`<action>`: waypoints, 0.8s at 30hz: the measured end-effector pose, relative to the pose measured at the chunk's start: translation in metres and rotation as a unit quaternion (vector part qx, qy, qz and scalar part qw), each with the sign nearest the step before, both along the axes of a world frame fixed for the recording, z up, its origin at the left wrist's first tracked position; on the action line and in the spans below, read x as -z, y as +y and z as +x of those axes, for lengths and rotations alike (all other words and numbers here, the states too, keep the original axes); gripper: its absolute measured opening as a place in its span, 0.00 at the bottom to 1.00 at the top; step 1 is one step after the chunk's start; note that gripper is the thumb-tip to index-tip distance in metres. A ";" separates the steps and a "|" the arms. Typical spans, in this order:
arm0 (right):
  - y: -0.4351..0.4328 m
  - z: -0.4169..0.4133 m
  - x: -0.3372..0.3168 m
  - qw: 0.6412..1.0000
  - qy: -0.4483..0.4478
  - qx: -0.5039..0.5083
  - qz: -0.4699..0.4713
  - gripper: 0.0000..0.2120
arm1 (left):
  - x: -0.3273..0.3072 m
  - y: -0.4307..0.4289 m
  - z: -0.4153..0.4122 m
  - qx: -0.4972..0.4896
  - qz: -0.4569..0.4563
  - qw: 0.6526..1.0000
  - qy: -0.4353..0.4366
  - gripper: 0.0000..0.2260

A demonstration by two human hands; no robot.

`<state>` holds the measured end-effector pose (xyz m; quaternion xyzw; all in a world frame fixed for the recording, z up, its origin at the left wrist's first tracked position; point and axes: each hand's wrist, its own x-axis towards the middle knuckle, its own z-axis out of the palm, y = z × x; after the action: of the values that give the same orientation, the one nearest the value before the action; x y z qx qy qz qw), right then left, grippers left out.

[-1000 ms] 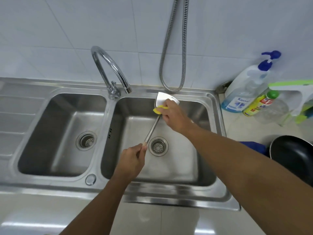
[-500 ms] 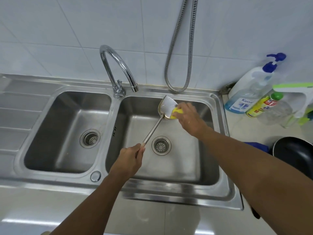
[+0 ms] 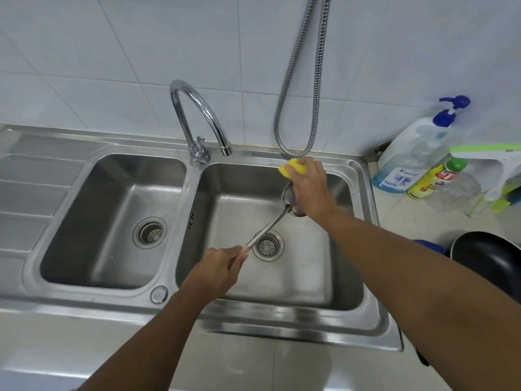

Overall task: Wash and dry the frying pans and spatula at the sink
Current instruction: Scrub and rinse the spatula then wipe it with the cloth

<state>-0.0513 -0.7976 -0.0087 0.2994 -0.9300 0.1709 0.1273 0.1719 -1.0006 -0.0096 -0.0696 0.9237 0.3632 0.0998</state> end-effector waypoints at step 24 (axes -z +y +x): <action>-0.005 0.037 0.009 0.997 0.018 -0.026 0.075 0.19 | -0.015 0.024 -0.012 -0.078 -0.063 0.993 -0.069 0.15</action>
<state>-0.0143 -0.8025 -0.0179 0.3349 -0.9298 0.0983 0.1168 0.1603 -0.9771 0.0056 -0.1720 0.9274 0.3056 0.1303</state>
